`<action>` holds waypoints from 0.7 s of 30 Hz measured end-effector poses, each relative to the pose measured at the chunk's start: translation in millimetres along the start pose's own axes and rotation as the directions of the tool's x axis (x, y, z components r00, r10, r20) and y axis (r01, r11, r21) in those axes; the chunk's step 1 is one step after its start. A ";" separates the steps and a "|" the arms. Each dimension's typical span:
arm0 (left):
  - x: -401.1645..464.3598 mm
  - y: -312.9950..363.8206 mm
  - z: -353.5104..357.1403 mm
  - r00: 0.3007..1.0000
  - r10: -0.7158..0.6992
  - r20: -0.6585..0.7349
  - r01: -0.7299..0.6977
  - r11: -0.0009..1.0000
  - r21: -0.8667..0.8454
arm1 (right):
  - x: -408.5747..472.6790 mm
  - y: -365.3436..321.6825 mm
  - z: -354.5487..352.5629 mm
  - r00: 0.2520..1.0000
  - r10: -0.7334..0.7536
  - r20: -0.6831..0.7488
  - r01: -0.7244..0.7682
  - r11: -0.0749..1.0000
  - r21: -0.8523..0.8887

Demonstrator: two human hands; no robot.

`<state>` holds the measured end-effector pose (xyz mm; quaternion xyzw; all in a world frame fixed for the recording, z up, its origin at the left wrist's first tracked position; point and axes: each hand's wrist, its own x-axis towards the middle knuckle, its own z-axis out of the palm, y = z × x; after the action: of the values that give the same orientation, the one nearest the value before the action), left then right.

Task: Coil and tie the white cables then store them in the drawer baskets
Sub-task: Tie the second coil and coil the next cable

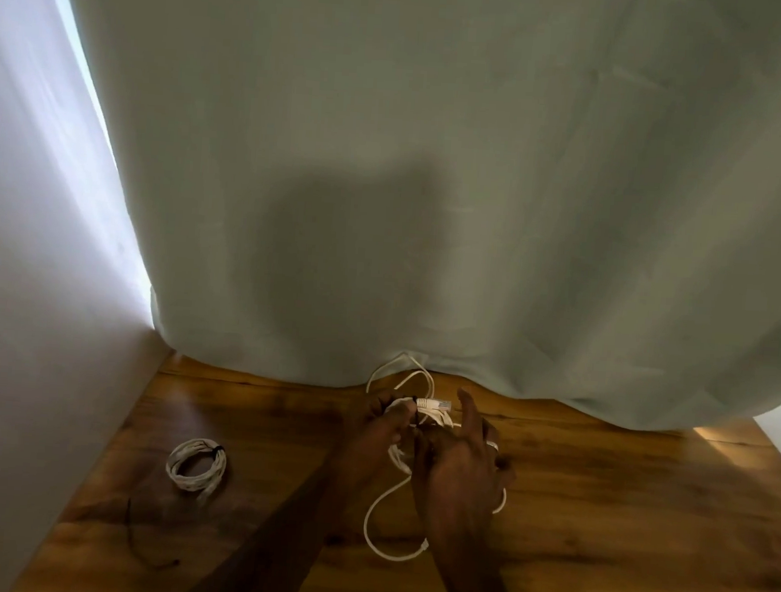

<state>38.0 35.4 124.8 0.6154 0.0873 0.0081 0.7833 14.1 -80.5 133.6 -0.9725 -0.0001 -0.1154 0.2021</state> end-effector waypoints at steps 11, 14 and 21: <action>0.2 -9.4 -4.4 0.940 0.340 0.042 -0.329 0.864 0.382 | 7.5 -0.4 -12.2 0.995 0.093 0.047 -0.104 0.845 0.524; 0.3 -11.5 -8.6 0.916 0.387 0.109 -0.399 0.843 0.361 | 11.5 1.6 -25.8 0.982 0.127 0.138 -0.188 0.677 0.711; -6.3 -9.7 -4.0 0.894 0.405 0.193 -0.444 0.859 0.253 | 21.8 0.7 -45.1 0.962 0.136 0.239 -0.274 0.501 0.821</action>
<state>30.2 36.2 115.3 0.7268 -0.1029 0.1268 0.6672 25.2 -99.9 178.4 -0.7497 0.0450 -0.0061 0.6602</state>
